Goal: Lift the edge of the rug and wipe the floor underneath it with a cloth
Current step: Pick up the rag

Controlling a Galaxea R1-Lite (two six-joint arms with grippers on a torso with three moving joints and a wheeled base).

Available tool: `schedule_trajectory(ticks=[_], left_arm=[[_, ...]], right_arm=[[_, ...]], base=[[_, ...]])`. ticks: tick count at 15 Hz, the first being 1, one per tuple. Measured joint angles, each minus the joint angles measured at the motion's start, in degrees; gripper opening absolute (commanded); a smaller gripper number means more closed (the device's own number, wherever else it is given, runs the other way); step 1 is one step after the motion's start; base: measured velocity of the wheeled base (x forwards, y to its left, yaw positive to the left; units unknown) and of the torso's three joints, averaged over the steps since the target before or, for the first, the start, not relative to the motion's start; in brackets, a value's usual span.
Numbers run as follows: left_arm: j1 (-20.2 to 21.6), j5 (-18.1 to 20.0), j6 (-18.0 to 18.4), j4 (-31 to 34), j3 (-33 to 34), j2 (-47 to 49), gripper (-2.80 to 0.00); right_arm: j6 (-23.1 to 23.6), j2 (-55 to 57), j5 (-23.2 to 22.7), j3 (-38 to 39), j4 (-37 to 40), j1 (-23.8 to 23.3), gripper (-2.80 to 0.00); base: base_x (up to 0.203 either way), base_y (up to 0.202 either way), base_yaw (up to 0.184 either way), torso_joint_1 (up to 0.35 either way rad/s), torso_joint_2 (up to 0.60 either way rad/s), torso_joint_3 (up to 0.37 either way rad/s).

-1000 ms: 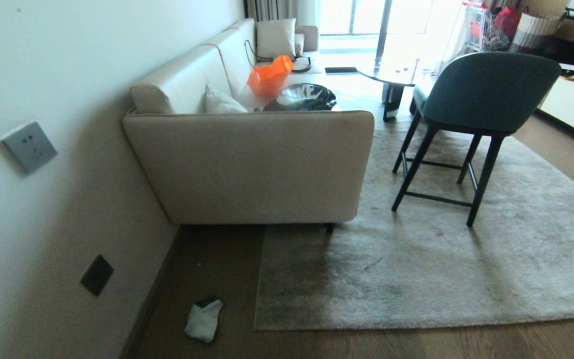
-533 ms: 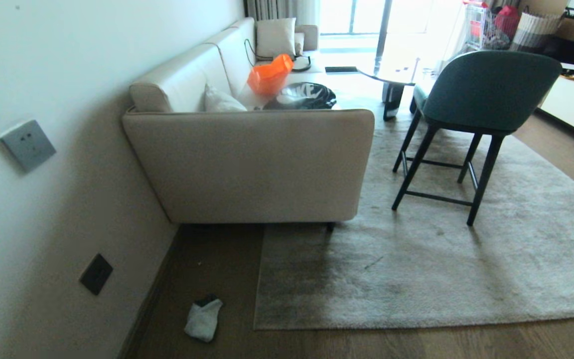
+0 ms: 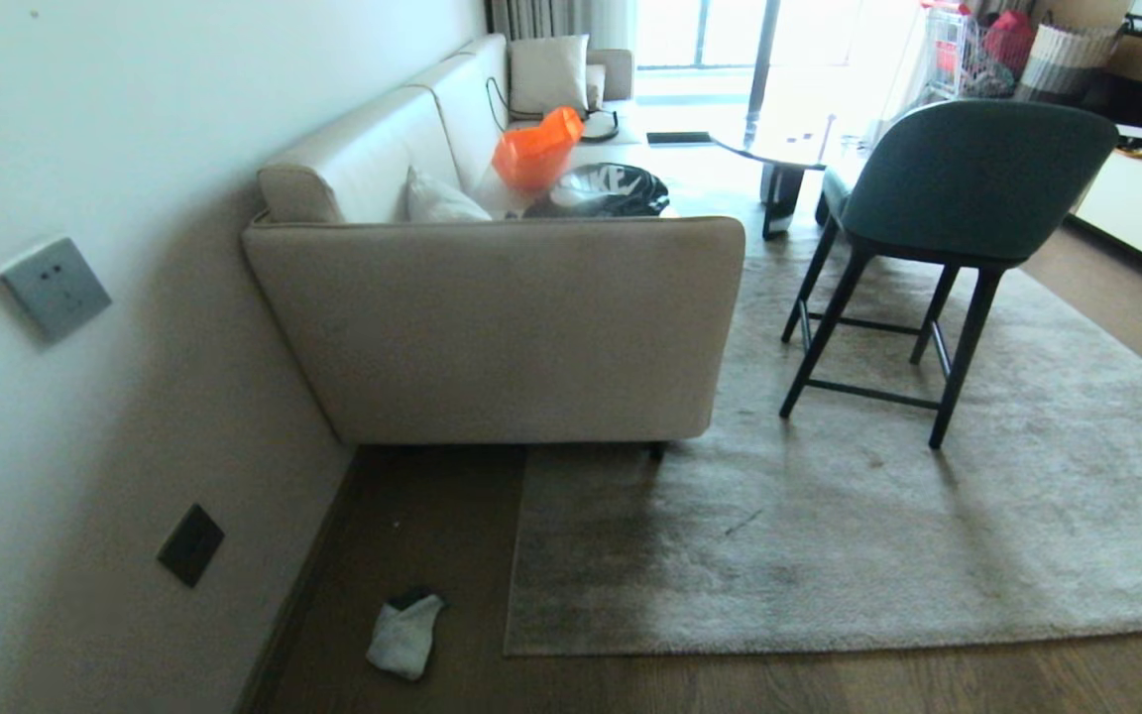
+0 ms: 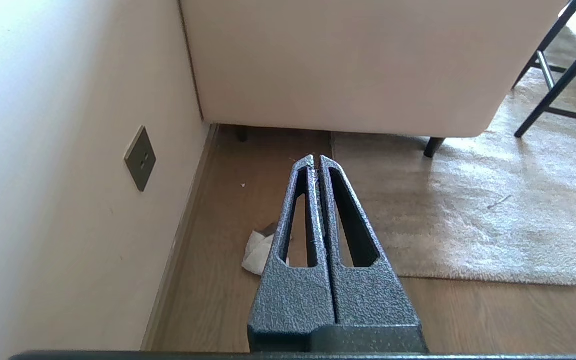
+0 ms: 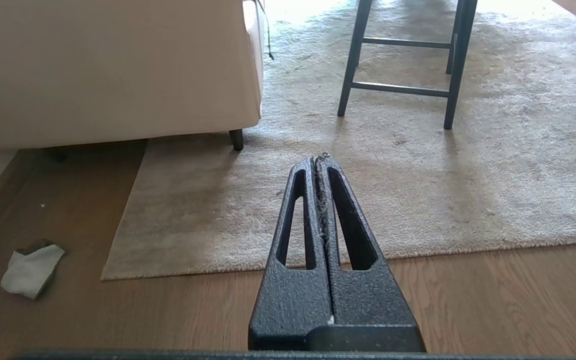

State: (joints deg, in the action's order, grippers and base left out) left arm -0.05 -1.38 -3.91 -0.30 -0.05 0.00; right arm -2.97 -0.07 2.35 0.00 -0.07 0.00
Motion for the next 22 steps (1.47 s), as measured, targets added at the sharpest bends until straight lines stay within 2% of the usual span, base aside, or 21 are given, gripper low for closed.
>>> schedule_trajectory(ticks=[22], left_arm=[[0.0, 0.0, 0.1, 0.0, 0.0, 0.0, -2.80]], right_arm=[[0.0, 0.0, 0.0, 0.0, 0.0, 0.0, -2.80]], base=[[0.000, 0.000, 0.000, 0.000, 0.00, 0.000]])
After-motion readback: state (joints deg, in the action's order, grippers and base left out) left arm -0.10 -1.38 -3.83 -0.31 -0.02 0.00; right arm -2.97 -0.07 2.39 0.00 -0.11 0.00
